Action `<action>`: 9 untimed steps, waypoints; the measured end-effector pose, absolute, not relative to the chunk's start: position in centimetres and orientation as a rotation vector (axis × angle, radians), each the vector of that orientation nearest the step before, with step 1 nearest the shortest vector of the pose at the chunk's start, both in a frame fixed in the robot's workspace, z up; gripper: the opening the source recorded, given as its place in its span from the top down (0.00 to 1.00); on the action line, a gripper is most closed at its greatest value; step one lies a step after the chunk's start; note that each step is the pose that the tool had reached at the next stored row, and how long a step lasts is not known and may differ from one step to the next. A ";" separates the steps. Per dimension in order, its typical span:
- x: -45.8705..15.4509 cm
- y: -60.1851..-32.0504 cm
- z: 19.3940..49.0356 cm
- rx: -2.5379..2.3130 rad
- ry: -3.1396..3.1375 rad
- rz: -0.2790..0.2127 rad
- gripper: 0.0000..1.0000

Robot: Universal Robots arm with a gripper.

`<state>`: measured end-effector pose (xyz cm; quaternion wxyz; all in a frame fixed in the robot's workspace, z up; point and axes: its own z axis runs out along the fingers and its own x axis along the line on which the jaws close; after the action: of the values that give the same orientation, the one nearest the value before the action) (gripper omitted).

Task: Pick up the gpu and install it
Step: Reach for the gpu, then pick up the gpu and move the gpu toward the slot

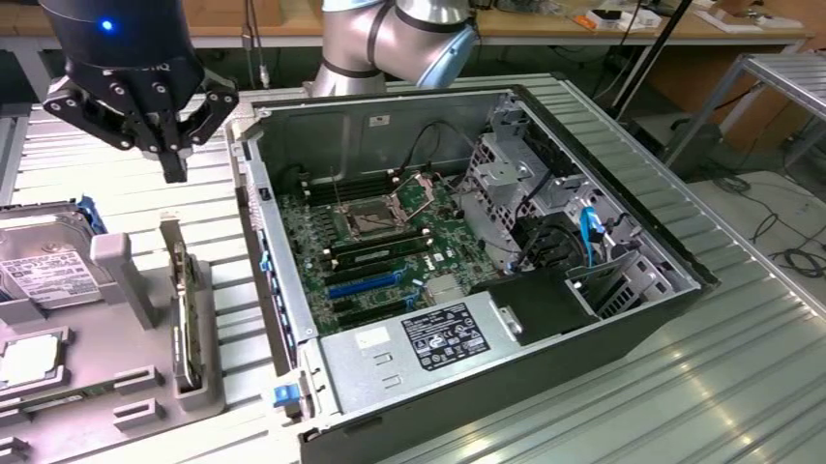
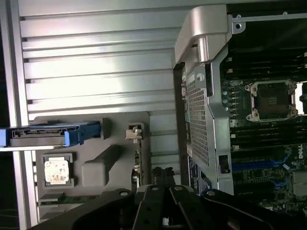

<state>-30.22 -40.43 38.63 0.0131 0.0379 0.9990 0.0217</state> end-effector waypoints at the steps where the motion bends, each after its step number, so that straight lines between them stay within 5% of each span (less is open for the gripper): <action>1: -31.2 -40.5 38.6 0.118 3.113 0.068 0.89; 9: -32.8 -40.6 38.6 0.118 3.112 0.068 0.89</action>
<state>-32.81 -40.64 38.57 0.0131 0.0379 0.9990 0.0217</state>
